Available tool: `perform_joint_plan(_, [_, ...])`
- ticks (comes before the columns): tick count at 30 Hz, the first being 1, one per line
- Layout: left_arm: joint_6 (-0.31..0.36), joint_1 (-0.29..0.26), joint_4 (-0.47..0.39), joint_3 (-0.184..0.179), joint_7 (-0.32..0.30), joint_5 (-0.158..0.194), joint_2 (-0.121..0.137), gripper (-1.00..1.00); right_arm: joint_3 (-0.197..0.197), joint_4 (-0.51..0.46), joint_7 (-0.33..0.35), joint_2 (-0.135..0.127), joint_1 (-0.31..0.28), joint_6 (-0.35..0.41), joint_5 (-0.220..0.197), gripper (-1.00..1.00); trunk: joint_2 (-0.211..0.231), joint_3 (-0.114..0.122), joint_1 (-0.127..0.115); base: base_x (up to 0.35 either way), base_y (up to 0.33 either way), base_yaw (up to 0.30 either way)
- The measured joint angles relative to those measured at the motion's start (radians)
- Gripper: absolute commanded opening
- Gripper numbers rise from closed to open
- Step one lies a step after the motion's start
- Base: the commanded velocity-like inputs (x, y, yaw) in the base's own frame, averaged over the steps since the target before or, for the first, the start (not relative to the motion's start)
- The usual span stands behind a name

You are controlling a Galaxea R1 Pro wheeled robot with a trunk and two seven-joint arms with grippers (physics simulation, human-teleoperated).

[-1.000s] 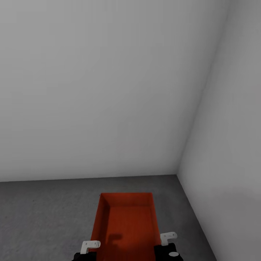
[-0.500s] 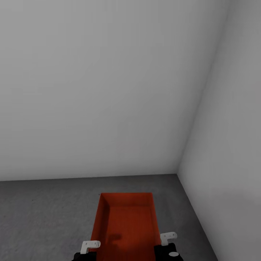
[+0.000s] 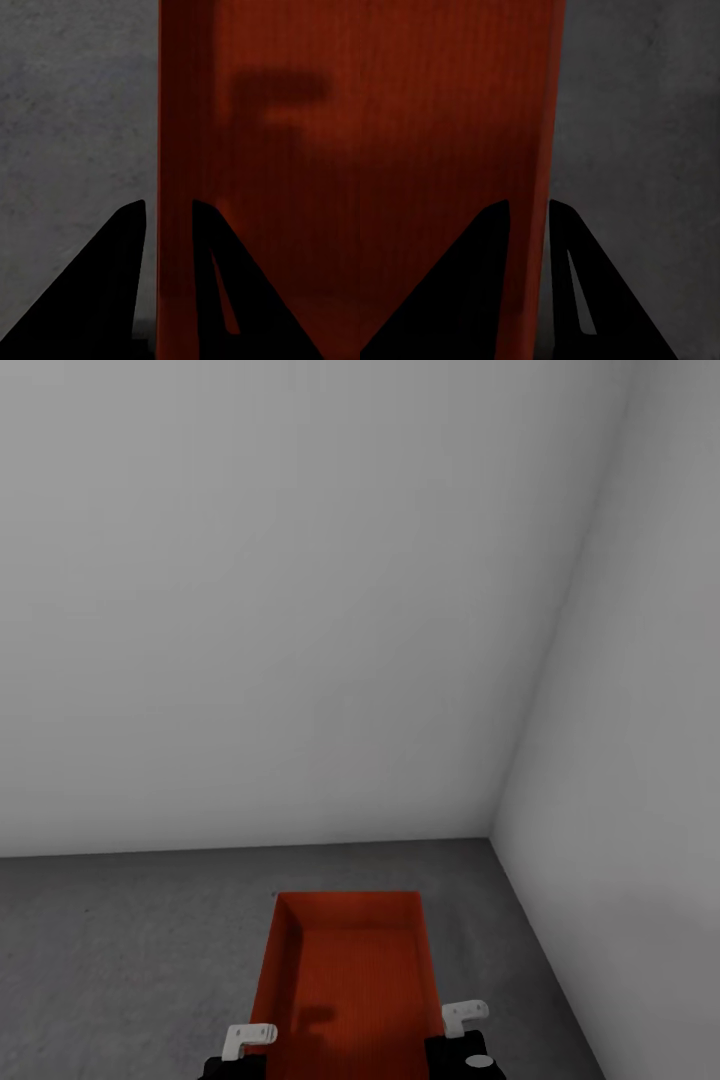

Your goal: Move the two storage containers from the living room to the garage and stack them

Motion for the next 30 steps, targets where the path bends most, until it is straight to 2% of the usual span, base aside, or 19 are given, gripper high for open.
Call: perform_joint_plan(30, [0.001, 0.000, 0.000, 0.000, 0.000, 0.000, 0.000, -1.00, 0.000, 0.000, 0.000, 0.000, 0.000, 0.000, 0.000, -1.00, -0.210, -0.094, 0.115, 0.000, 0.000, 0.000])
